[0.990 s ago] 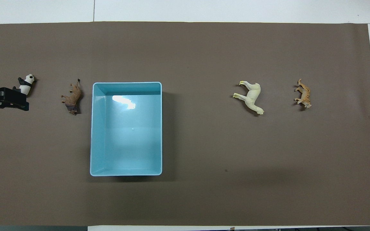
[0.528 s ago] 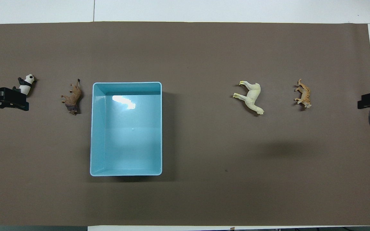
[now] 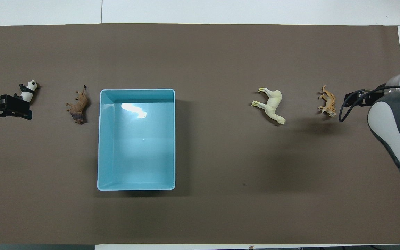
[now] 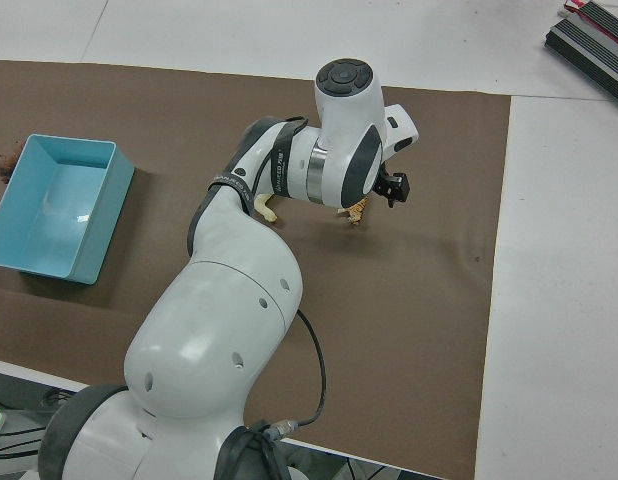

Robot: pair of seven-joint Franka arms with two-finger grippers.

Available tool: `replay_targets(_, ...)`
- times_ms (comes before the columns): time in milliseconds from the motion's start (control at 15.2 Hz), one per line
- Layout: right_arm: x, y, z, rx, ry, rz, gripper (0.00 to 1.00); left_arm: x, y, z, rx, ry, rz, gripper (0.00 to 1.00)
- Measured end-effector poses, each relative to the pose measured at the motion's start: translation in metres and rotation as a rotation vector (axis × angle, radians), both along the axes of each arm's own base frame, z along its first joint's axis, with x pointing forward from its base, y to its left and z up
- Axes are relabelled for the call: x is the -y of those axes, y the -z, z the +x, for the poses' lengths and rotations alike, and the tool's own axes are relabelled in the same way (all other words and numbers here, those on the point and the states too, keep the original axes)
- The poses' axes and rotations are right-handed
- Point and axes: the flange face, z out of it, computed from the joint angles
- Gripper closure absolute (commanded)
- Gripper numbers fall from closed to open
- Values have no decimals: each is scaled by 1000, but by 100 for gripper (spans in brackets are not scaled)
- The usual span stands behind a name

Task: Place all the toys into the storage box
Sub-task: 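Grasp the deer with the right gripper while the left gripper grasps the horse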

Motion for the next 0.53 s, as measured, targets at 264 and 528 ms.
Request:
replay_targets(264,-15,17,8,37,20,-5,0,3,73,6,102,32,-1,0)
replay_targets(528,-18,53,19,72,9,-13,0,4,154,20,73,79,-11,0)
